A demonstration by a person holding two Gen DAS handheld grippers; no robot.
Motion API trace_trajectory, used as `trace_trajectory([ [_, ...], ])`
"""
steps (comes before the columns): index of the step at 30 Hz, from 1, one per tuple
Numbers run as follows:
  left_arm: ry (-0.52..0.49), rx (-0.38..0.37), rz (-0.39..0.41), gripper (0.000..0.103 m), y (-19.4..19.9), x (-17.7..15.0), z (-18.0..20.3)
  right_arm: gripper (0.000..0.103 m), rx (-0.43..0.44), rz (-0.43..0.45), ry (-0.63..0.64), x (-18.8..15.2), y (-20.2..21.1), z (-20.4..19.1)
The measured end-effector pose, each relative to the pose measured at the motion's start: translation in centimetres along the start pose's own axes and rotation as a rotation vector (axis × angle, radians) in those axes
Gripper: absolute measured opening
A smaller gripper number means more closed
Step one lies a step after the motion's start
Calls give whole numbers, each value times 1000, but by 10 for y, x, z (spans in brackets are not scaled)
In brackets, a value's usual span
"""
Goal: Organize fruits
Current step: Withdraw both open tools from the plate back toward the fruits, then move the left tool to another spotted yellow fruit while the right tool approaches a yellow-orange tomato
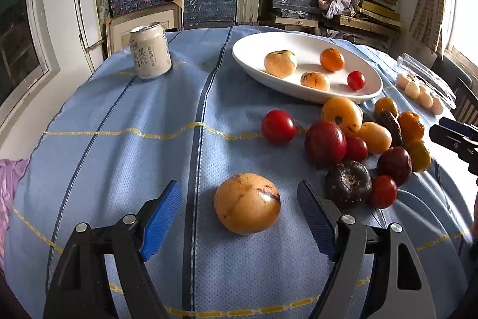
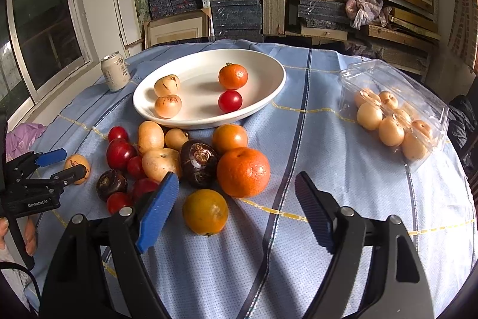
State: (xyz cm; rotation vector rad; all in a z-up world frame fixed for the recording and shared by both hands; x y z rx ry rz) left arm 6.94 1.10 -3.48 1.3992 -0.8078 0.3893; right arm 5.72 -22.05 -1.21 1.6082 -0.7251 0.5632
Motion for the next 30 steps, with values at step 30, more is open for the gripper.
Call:
trace_trajectory([
  [30, -6, -38, -11, 46, 0, -1, 5, 51, 14, -132, 123, -31, -23, -21],
])
Point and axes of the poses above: each gripper's, at about its wrist camera, not at the fingertips, and y roughly against the way its jaws point, z to its right, x to its top, the point moved 6 cm from there along -y, roughly the way its jaws point, and after that the axes turned 2 degrees about -y, right-handed, at the moved point
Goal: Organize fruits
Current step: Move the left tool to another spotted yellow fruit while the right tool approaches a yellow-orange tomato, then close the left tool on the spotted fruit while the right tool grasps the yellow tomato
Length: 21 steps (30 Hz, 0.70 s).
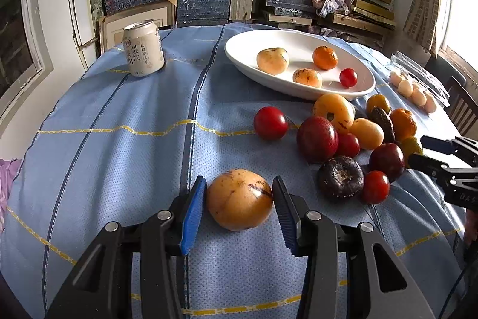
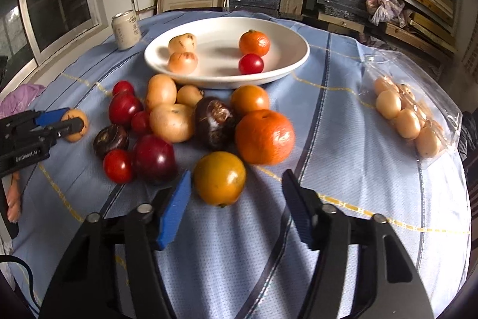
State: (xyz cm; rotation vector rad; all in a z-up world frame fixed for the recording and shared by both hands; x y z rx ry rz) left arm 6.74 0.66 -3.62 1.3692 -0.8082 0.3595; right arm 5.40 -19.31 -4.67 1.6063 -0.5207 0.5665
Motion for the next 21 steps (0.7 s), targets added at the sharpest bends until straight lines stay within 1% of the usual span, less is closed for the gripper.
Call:
trace_trajectory([
  [1, -1, 2, 0, 46, 0, 0, 0, 45, 7, -10, 0, -1, -2, -1],
  [3, -2, 3, 0, 46, 0, 0, 0, 36, 9, -29, 4, -4, -7, -3],
  [8, -1, 0, -10, 46, -2, -1, 0, 36, 7, -30, 17, -6, -8, -7],
  [9, 1, -2, -19, 46, -4, -2, -1, 37, 7, -29, 11, -5, -8, -6],
  [10, 5, -6, -21, 46, -5, -2, -1, 41, 2, -28, 3, -5, -9, -5],
  [11, 12, -12, -22, 46, -5, -2, -2, 43, -1, -27, -5, -4, -9, -3],
  [13, 17, -20, -35, 46, -8, -3, -3, 43, 5, -23, -17, -4, -8, -1],
  [16, 20, -25, -50, 46, -11, -4, -4, 43, 16, -21, -22, -2, -8, -1],
  [17, 20, -25, -50, 46, -11, -4, -4, 39, 33, -19, -21, -2, -7, -2],
  [18, 19, -25, -50, 46, -11, -4, -4, 37, 33, -19, -19, -2, -7, -2],
  [21, 19, -26, -49, 46, -11, -4, -4, 37, 35, -18, -21, -2, -7, -3],
])
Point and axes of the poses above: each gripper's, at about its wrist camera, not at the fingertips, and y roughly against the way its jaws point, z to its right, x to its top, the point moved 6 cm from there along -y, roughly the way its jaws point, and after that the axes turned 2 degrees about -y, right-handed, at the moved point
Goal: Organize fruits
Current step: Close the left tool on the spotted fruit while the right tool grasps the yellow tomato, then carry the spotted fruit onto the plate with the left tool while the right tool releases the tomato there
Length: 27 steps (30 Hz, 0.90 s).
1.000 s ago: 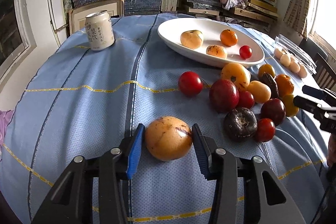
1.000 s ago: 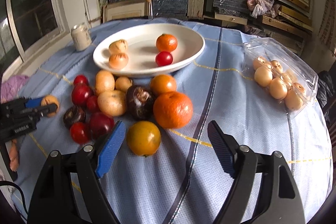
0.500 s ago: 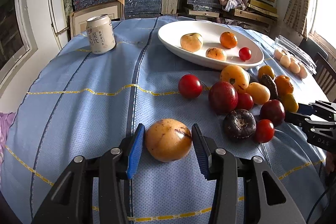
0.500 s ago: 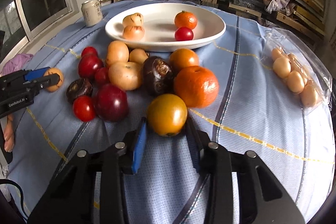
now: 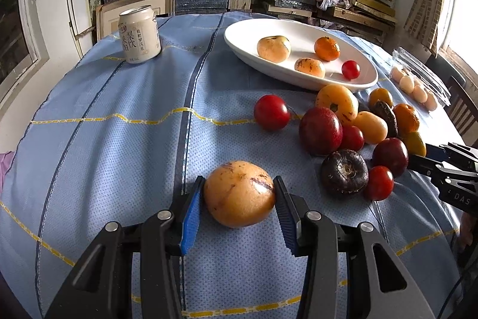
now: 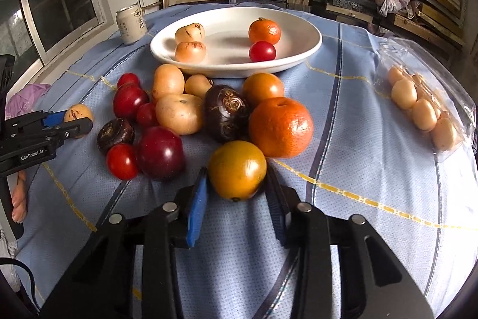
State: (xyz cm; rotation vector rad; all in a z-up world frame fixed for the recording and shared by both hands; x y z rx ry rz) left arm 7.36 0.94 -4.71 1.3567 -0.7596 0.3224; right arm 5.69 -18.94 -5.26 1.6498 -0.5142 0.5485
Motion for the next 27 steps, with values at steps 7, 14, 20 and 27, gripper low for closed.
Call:
trace_trajectory([
  [7, 2, -15, 52, 45, 11, 4, 2, 37, 18, 30, -11, 4, 8, -1],
  [14, 29, -29, 71, 45, 15, 11, -3, 37, 32, 70, -31, 11, 19, 2],
  [20, 30, -16, 68, 45, 15, 50, -5, 37, 44, 109, -66, 44, 33, 7],
  [27, -3, -13, 115, 45, 0, 127, 19, 37, 32, 153, -85, 122, 21, 4],
])
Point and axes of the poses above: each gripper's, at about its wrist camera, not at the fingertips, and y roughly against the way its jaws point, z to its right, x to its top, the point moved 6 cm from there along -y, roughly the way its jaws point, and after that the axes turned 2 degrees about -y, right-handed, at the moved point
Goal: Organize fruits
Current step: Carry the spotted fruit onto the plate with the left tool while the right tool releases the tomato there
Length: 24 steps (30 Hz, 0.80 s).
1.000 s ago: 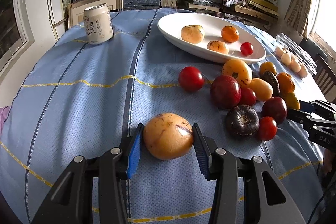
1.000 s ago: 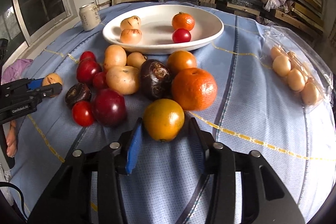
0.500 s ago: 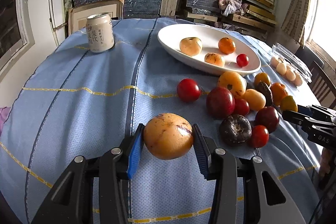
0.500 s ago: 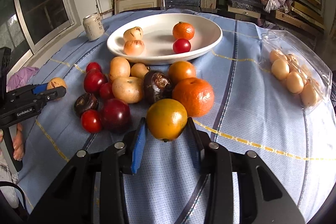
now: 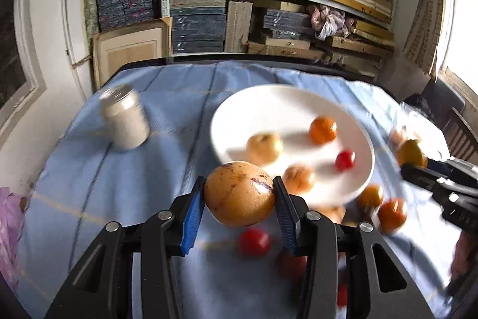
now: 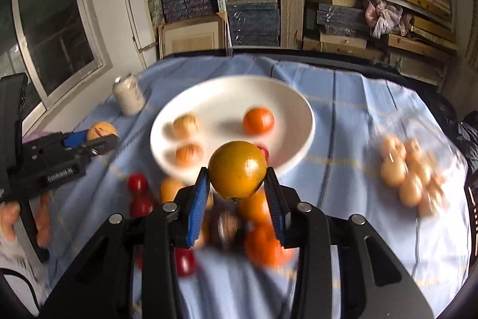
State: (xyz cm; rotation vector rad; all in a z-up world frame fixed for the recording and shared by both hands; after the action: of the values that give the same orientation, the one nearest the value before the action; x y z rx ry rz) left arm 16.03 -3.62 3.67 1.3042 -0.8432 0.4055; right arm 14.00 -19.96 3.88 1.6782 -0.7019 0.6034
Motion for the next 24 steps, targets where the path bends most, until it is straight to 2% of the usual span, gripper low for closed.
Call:
trace_trajectory([
  [2, -6, -15, -4, 45, -15, 10, 10, 37, -8, -4, -11, 9, -15, 0],
  [5, -19, 3, -6, 45, -38, 22, 17, 37, -25, -33, -14, 16, -40, 2],
  [10, 12, 15, -36, 45, -75, 42, 7, 37, -20, -68, -12, 28, -76, 1],
  [15, 32, 6, -59, 46, -103, 51, -1, 37, -31, -101, 43, 24, -99, -3],
  [19, 25, 13, -77, 47, -113, 44, -6, 38, -40, -107, 53, 19, -108, -1],
  [22, 45, 13, -75, 47, -111, 45, -10, 45, -56, -95, 60, 18, -107, 0],
  [24, 37, 20, -71, 48, -109, 44, -9, 45, -59, -88, 63, 19, -104, 2],
])
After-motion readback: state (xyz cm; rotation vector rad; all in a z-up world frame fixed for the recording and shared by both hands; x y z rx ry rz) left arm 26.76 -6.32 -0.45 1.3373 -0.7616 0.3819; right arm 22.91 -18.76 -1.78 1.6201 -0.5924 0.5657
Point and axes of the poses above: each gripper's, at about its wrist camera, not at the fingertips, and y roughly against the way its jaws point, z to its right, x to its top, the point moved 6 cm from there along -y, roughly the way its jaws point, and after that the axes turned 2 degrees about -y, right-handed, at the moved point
